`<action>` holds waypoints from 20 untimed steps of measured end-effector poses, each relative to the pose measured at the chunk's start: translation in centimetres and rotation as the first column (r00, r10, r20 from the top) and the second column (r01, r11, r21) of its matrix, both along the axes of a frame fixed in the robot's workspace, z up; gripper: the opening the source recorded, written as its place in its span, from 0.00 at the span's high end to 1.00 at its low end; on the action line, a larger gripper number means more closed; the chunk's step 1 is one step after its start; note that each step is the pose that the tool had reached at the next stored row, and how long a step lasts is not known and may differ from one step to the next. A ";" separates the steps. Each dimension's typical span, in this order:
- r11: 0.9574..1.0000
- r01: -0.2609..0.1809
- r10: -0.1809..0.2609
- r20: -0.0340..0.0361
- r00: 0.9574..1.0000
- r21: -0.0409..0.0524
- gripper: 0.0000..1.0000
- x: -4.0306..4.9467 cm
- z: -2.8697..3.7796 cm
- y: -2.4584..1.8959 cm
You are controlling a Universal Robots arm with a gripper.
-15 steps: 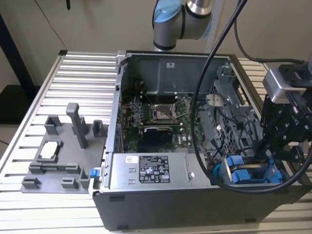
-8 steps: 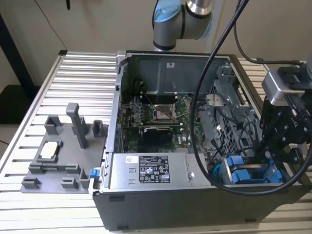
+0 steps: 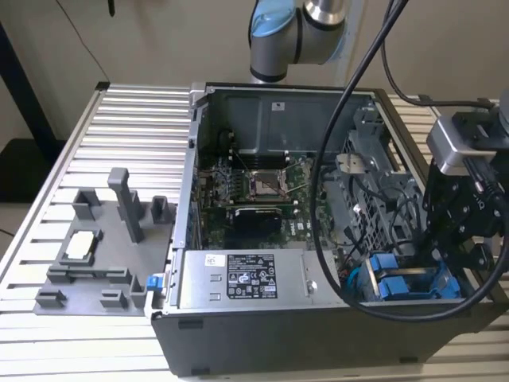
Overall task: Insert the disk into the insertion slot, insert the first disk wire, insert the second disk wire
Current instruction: 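Insert the first disk wire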
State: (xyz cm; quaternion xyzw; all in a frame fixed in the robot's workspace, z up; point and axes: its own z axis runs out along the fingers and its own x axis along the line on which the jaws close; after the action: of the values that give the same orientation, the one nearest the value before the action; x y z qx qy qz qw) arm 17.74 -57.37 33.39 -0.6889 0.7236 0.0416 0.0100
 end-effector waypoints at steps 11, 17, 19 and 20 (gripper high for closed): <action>1.000 0.003 -0.003 0.000 1.000 0.002 0.67 0.01 2.83 -0.01; 1.000 0.003 -0.003 0.000 1.000 0.002 0.67 0.01 5.49 -0.01; 1.000 0.002 -0.002 0.000 1.000 0.002 0.67 0.01 5.59 -0.01; 1.000 0.002 -0.002 0.000 1.000 0.002 0.67 0.01 5.59 -0.01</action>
State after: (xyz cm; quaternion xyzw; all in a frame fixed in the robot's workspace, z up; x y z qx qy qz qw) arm 17.74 -57.38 38.98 -0.6881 0.7243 0.0423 0.0106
